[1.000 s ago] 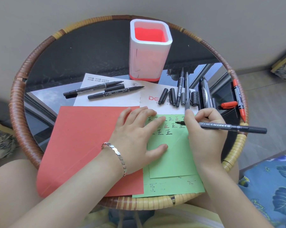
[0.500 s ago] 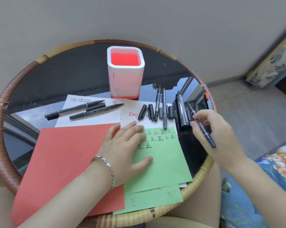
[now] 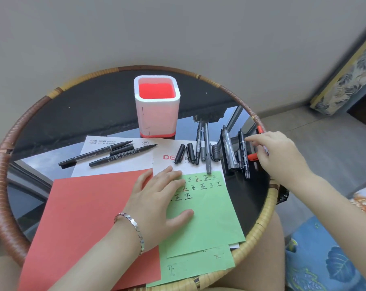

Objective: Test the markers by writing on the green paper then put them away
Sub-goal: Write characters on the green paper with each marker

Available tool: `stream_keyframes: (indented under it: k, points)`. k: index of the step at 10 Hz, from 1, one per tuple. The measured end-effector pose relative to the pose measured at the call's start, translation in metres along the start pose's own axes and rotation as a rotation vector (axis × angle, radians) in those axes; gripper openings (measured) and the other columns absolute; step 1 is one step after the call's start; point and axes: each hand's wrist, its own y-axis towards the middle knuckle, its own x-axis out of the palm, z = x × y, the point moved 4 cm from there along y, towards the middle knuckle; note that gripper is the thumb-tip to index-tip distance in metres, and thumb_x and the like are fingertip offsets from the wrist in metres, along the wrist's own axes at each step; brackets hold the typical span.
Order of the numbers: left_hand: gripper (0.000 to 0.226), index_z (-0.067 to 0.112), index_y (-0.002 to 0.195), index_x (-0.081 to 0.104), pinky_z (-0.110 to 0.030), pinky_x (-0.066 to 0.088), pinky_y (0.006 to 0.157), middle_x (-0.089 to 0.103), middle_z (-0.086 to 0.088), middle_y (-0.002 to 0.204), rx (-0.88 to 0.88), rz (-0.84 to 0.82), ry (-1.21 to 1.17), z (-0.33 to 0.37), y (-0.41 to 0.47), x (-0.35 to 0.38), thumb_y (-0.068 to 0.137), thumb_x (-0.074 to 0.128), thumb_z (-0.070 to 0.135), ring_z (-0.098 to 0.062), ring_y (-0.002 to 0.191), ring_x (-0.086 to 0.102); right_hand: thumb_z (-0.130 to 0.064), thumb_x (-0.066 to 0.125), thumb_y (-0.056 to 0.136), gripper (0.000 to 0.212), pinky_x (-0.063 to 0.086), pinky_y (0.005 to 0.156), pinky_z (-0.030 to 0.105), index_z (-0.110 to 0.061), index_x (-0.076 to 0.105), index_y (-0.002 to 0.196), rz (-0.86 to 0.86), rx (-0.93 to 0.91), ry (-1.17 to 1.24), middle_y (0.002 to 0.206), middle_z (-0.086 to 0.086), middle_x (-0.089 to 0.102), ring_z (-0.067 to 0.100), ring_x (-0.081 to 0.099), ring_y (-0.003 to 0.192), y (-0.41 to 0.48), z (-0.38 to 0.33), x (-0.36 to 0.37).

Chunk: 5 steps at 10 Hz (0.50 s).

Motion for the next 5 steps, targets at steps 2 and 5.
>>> stream_keyframes:
  k: [2, 5]
  points:
    - [0.053, 0.022, 0.108, 0.060, -0.034, 0.017, 0.102, 0.058, 0.008, 0.122, 0.004, 0.005, 0.002, 0.000, 0.000, 0.000, 0.072, 0.045, 0.058, -0.005, 0.122, 0.034, -0.017, 0.058, 0.083, 0.021, 0.045, 0.071, 0.034, -0.017, 0.062, 0.104, -0.070, 0.358, 0.086, 0.083, 0.002, 0.060, 0.027, 0.056, 0.084, -0.005, 0.030, -0.007]
    - [0.056, 0.023, 0.112, 0.059, -0.033, 0.012, 0.105, 0.055, 0.009, 0.126, -0.004, -0.011, -0.004, 0.000, -0.001, 0.000, 0.072, 0.045, 0.059, -0.002, 0.125, 0.030, -0.016, 0.064, 0.077, 0.034, 0.043, 0.072, 0.029, -0.010, 0.060, 0.110, -0.214, 0.531, 0.141, 0.095, 0.011, 0.064, 0.023, 0.053, 0.083, 0.006, 0.022, -0.001]
